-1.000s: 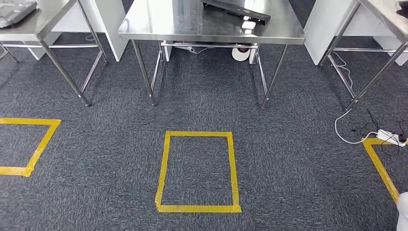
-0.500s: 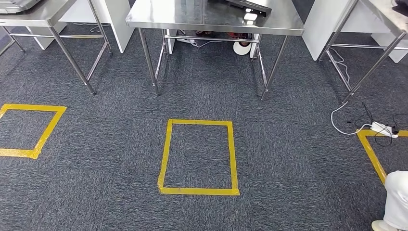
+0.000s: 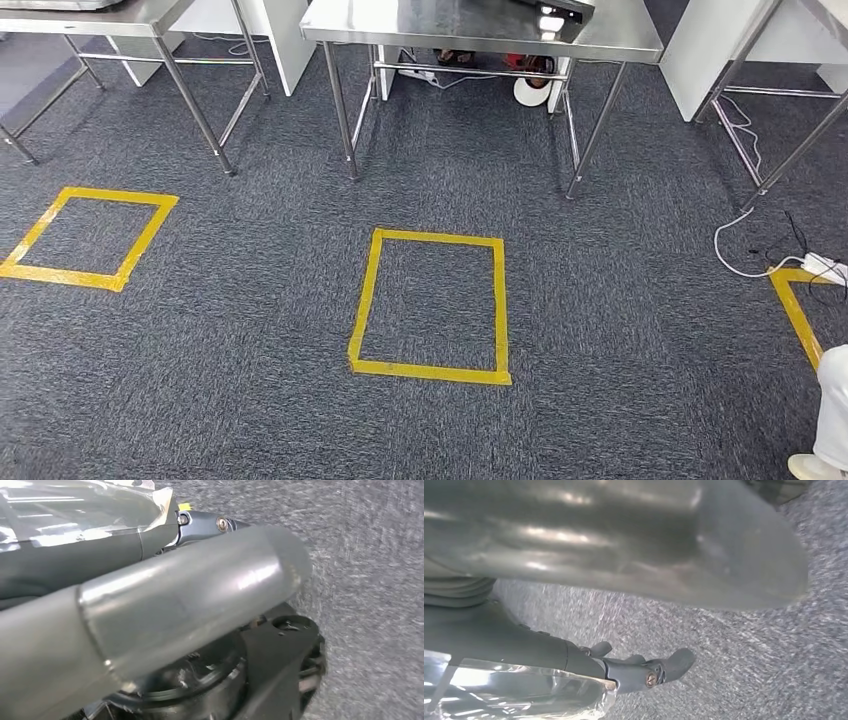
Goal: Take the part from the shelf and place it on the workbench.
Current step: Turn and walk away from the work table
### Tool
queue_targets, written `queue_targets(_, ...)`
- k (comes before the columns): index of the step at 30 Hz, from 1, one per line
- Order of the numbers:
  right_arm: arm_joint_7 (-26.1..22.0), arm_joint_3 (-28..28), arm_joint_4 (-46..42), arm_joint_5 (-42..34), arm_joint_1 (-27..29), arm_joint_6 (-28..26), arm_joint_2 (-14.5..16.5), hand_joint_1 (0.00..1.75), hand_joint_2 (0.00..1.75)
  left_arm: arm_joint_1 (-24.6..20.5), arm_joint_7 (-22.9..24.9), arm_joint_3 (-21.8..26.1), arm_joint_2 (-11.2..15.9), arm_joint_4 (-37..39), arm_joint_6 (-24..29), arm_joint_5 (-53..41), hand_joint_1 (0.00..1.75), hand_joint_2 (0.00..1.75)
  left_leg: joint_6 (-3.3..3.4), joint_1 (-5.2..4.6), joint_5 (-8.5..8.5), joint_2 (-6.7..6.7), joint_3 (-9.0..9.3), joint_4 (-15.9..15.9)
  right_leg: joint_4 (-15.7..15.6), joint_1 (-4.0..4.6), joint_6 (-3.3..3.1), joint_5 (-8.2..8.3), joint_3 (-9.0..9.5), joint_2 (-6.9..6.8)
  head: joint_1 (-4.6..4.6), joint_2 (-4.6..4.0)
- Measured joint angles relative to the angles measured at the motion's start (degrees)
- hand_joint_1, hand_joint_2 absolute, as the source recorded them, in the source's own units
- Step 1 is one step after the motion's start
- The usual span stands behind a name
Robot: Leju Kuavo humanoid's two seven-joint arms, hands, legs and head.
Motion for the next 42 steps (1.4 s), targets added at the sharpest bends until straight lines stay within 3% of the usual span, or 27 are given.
queue_targets(2,0.10,-0.06,0.00,-0.11,0.13,0.01,-0.05,0.00,0.00,0.25,0.04,-0.28,0.03,0.01,0.63,-0.31,0.00,0.00,-0.33,0.13,-2.28,0.88,-1.41,2.84,-0.11,-0.41,-1.10,0.61,-0.27,-1.43,-0.24,0.00)
queue_targets(5,0.10,-0.51,0.00,-0.35,0.50,0.02,-0.09,0.00,0.00,0.32,0.02,-0.51,-0.03,-0.01,1.13,-0.66,0.00,0.00,-0.76,0.18,-8.99,3.18,-5.76,13.97,-0.07,-0.01,-2.16,1.30,-1.25,-3.73,-0.52,0.00)
queue_targets(6,0.09,-0.68,0.00,-0.42,0.63,0.03,-0.10,0.00,0.00,0.36,0.01,-0.55,-0.05,-0.01,1.20,-0.77,0.00,0.00,-0.87,0.24,-9.84,3.52,-6.31,16.39,-0.05,0.14,-2.27,1.44,-1.54,-4.54,-0.52,0.00)
queue_targets(7,0.09,-0.80,0.00,-0.46,0.73,0.03,-0.11,0.00,0.00,0.43,0.01,-0.56,-0.06,-0.01,1.24,-0.83,0.00,0.00,-0.93,0.31,-9.60,3.81,-5.72,16.71,-0.03,0.21,-2.29,1.56,-1.75,-5.29,-0.53,0.00)
queue_targets(8,0.09,-0.85,0.00,-0.48,0.76,0.03,-0.11,0.00,0.00,0.50,0.01,-0.57,-0.06,-0.01,1.28,-0.85,0.00,0.00,-0.94,0.39,-8.47,4.21,-3.87,14.61,-0.02,0.24,-2.25,1.63,-1.84,-5.95,-0.53,0.00)
queue_targets(11,0.09,-0.98,0.00,-0.50,0.71,0.03,-0.09,0.00,0.00,0.30,-0.15,-0.63,-0.11,-0.09,1.86,-1.10,0.00,0.00,-0.65,0.36,-5.40,7.38,3.83,3.54,0.27,0.61,-1.87,1.57,-1.90,-7.63,-0.55,0.00)
queue_targets(12,0.09,-1.12,0.00,-0.54,0.66,0.02,-0.10,0.00,0.00,0.14,-0.38,-0.69,-0.15,-0.14,2.36,-1.32,0.00,0.00,-0.29,0.22,-5.32,8.07,5.00,1.52,0.42,0.86,-1.58,1.50,-1.92,-8.14,-0.47,0.00)
queue_targets(14,0.09,-1.43,0.00,-0.62,0.50,-0.03,-0.09,0.00,0.00,-0.03,-0.94,-0.92,-0.26,-0.21,3.49,-1.87,0.00,0.00,0.75,-0.12,-5.46,7.39,4.94,0.68,0.52,1.22,-0.83,1.45,-1.78,-9.18,-0.20,0.00)
queue_targets(16,0.06,-1.74,-0.01,-0.64,0.35,-0.08,-0.10,0.00,0.00,-0.04,-1.39,-1.16,-0.42,-0.26,4.17,-2.13,0.00,0.00,1.87,-0.08,-5.14,6.31,4.70,0.16,1.52,1.16,-0.23,0.70,-2.10,-8.60,-0.08,0.00)
queue_targets(18,0.02,-2.07,-0.02,-0.56,0.49,-0.09,-0.05,0.00,0.00,-0.12,-1.78,-1.28,-0.58,-0.34,4.02,-2.14,0.00,0.00,2.79,0.02,-4.53,5.26,4.31,-0.13,6.40,0.82,-0.33,-2.10,-4.44,-5.73,0.08,0.00)
queue_targets(20,0.02,-2.32,-0.01,-0.49,0.75,-0.08,-0.01,0.00,0.00,-0.21,-2.11,-1.44,-0.69,-0.45,3.43,-2.16,0.00,0.00,3.15,-0.16,-4.27,3.92,3.81,-0.10,14.21,0.59,-0.59,-5.44,-8.25,-3.52,0.24,0.00)
queue_targets(21,0.02,-2.39,-0.01,-0.48,0.86,-0.08,-0.02,0.00,0.00,-0.18,-2.23,-1.53,-0.75,-0.48,3.15,-2.17,0.00,0.00,3.21,-0.24,-4.22,3.21,3.70,-0.08,16.93,0.52,-0.46,-6.21,-9.62,-3.13,0.25,0.00)
queue_targets(22,0.02,-2.45,0.00,-0.47,0.95,-0.08,-0.05,0.00,0.00,-0.12,-2.34,-1.59,-0.76,-0.49,2.90,-2.17,0.00,0.00,3.20,-0.30,-4.18,2.45,3.69,-0.05,17.45,0.50,-0.12,-5.89,-9.96,-2.95,0.29,0.00)
queue_targets(23,0.02,-2.50,0.00,-0.45,0.99,-0.07,-0.07,0.00,0.00,-0.07,-2.47,-1.62,-0.77,-0.49,2.67,-2.16,0.00,0.00,3.17,-0.33,-4.15,1.68,3.76,-0.03,15.50,0.45,0.33,-4.54,-9.17,-2.78,0.28,0.00)
queue_targets(25,0.03,-2.64,0.00,-0.40,0.98,-0.05,-0.11,0.00,0.00,-0.07,-2.80,-1.63,-0.81,-0.50,2.27,-2.15,0.00,0.00,2.99,-0.35,-4.08,0.21,3.92,0.00,7.29,0.30,1.06,-0.57,-5.74,-1.30,0.32,0.00)
queue_targets(26,0.03,-2.71,0.01,-0.38,0.96,-0.04,-0.11,0.00,0.00,-0.12,-3.02,-1.65,-0.84,-0.51,2.06,-2.16,0.00,0.00,2.78,-0.45,-4.08,-0.44,3.92,0.04,3.82,0.34,1.08,0.93,-4.41,-0.45,0.33,0.00)
queue_targets(28,0.02,-2.80,0.01,-0.30,0.91,0.00,-0.11,0.00,0.00,-0.16,-3.52,-1.69,-0.89,-0.56,1.57,-2.18,0.00,0.00,2.20,-0.58,-4.02,-1.40,3.70,0.10,1.17,0.58,0.65,1.99,-3.57,0.37,0.34,0.00)
queue_targets(30,0.02,-2.82,0.00,-0.14,0.81,0.03,-0.11,0.00,0.00,-0.11,-4.04,-1.73,-0.87,-0.58,1.27,-2.20,0.00,0.00,1.57,-0.54,-3.98,-2.03,3.32,0.21,1.09,0.45,-0.02,2.24,-3.41,-0.67,0.28,0.00)
queue_targets(32,0.02,-2.90,0.00,0.00,0.76,0.03,-0.11,0.00,0.00,-0.05,-4.92,-1.74,-0.81,-0.58,1.67,-2.31,0.00,0.00,1.05,-0.53,-5.27,-0.35,2.33,2.03,0.81,0.00,-0.82,2.53,-3.17,-1.76,0.10,0.00)
queue_targets(34,0.02,-3.13,0.00,0.14,0.87,0.03,-0.07,0.00,0.00,-0.15,-6.28,-1.76,-0.79,-0.58,2.37,-2.56,0.00,0.00,0.61,-0.51,-8.75,2.37,-0.45,7.87,0.69,-0.01,-1.56,2.53,-3.12,-3.01,-0.17,0.00)
queue_targets(36,0.03,-3.33,0.00,0.24,1.00,0.03,-0.02,0.00,0.00,-0.27,-7.17,-1.77,-0.80,-0.60,2.70,-2.72,0.00,0.00,0.34,-0.41,-11.30,3.22,-2.83,12.80,0.71,0.13,-1.89,2.44,-3.12,-3.85,-0.29,0.00)
queue_targets(39,0.03,-3.37,0.00,0.26,1.02,0.03,-0.01,0.00,0.00,-0.27,-7.37,-1.78,-0.81,-0.61,2.74,-2.75,0.00,0.00,0.27,-0.39,-11.78,3.27,-3.44,14.02,0.71,0.16,-1.91,2.42,-3.12,-4.05,-0.28,0.00)
queue_targets(41,0.03,-3.56,0.00,0.35,1.03,0.03,-0.01,0.00,0.00,-0.21,-7.96,-1.79,-0.86,-0.68,2.80,-2.89,0.00,0.00,0.06,-0.21,-12.23,3.43,-4.74,16.47,0.72,0.20,-1.98,2.36,-3.13,-4.73,-0.29,0.00)
queue_targets(42,0.03,-3.68,0.00,0.44,1.00,0.03,-0.01,0.00,0.00,-0.12,-8.49,-1.82,-0.87,-0.72,2.95,-3.03,0.00,0.00,-0.11,-0.01,-11.53,3.67,-4.81,16.50,0.73,0.21,-2.02,2.27,-3.13,-5.35,-0.31,0.00)
